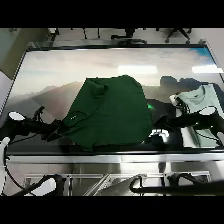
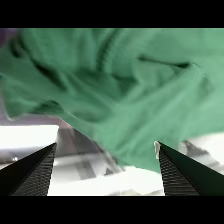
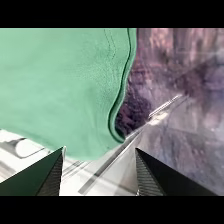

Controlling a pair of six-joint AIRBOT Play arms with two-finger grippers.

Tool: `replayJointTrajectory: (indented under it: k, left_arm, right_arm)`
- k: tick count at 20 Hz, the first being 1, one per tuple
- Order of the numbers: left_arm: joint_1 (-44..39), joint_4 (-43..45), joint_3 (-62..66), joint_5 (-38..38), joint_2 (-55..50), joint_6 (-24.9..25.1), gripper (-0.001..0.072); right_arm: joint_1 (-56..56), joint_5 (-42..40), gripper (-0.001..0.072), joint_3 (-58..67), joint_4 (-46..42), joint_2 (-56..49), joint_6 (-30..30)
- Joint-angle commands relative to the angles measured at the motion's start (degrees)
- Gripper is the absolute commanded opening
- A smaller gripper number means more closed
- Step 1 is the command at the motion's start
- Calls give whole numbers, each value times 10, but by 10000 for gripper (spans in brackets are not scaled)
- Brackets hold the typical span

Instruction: Fold the shirts.

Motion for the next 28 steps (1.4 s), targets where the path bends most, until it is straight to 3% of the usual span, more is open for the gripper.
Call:
replayJointTrajectory:
  k: [1,6,7,8,9,10,11,12,13,17,20,22,24,26,28]
  left_arm:
    - [-1,-27,-33,84,-22,-1,692]
    - [0,-73,-3,129,-73,-1,690]
    - [0,-73,6,123,-75,-1,578]
    - [0,-71,13,118,-75,-1,413]
    - [-1,-69,19,112,-75,-1,283]
    - [0,-69,24,103,-75,-1,134]
    - [0,-69,29,91,-75,-1,25]
    - [0,-69,34,78,-75,3,16]
    - [0,-70,41,62,-73,9,16]
    - [0,-139,92,11,9,47,16]
    - [0,-287,187,-1,120,70,16]
    - [0,-379,272,48,198,70,16]
    - [0,-403,358,125,266,70,16]
    - [1,-383,426,212,328,70,16]
    - [1,-292,472,284,381,62,16]
  right_arm:
    - [33,-41,505,-9,13,-17,-5]
    - [87,-105,501,-9,28,-56,-6]
    - [93,-110,500,-9,28,-65,-6]
    - [96,-109,477,-9,33,-74,-9]
    - [99,-109,336,-9,45,-83,-24]
    - [100,-104,251,-9,65,-90,-37]
    - [100,-96,224,-9,92,-97,-51]
    - [100,-85,185,-9,122,-100,-69]
    - [100,-75,15,-8,145,-98,-88]
    - [94,-13,14,72,170,-38,-96]
    - [69,-7,14,222,228,51,-93]
    - [36,-17,13,353,242,97,-78]
    - [-2,-44,13,481,242,130,-58]
    - [-44,-61,13,587,238,148,-41]
    - [-80,-64,13,667,229,158,-21]
